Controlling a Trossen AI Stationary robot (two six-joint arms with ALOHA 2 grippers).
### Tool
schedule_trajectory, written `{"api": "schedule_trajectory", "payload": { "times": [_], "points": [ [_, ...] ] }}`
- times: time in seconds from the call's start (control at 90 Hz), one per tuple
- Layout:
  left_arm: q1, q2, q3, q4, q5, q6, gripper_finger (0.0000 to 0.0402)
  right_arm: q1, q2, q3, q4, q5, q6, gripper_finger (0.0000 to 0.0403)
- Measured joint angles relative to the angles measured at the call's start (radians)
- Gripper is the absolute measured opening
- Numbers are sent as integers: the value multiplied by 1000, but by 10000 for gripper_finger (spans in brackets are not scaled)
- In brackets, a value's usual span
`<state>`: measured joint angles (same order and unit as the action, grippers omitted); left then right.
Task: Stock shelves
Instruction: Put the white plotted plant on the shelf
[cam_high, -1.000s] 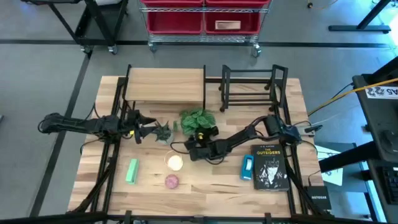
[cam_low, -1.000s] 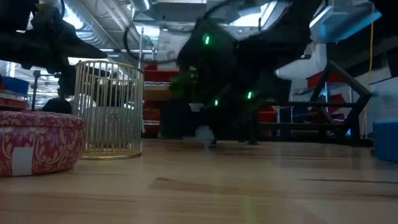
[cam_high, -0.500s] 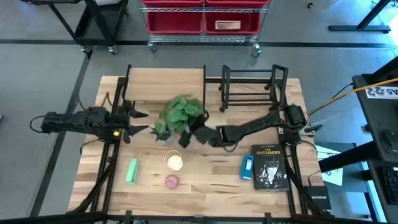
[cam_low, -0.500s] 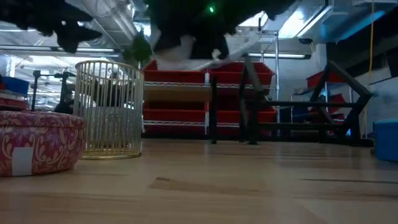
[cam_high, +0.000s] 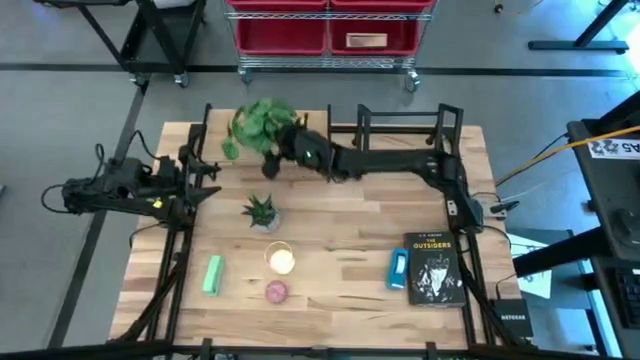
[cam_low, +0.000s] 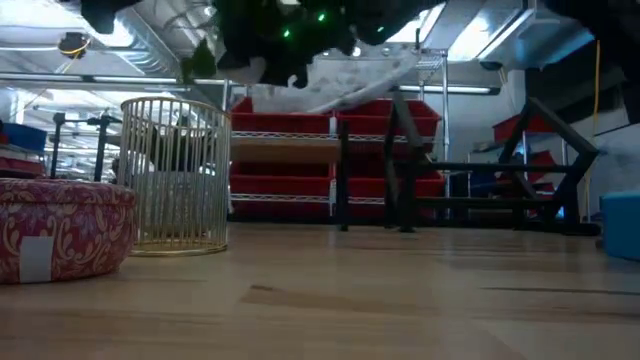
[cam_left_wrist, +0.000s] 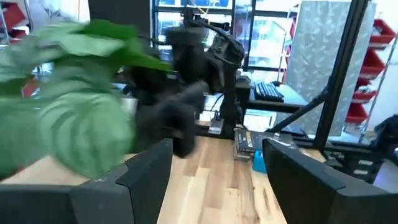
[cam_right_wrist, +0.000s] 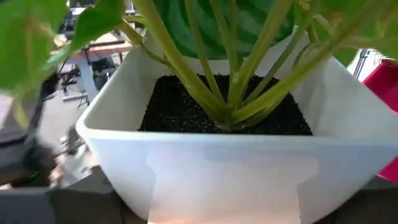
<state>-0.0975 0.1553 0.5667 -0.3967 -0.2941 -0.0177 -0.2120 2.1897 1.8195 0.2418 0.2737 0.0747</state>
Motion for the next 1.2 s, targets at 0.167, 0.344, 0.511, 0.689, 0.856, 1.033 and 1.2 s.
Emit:
{"api": "schedule_trajectory", "payload": {
  "times": [0.167,0.344,0.511,0.689,0.856,1.033,1.2],
  "points": [
    [0,1,0,-54,-67,0,236,-72,120,138,-86,-56,38,265],
    [0,1,0,-61,-84,0,236,-121,200,221,-101,-62,83,265],
    [0,1,0,-66,-84,0,236,-138,221,226,-119,7,129,265],
    [0,1,0,-66,-84,0,236,-132,220,227,-131,68,131,286],
    [0,1,0,-65,-85,0,236,-129,232,227,-124,59,132,275],
    [0,1,0,-66,-85,0,236,-128,260,226,-117,59,130,277],
    [0,0,0,-66,-85,-2,236,-129,276,227,-99,66,131,282]
  ]
}}
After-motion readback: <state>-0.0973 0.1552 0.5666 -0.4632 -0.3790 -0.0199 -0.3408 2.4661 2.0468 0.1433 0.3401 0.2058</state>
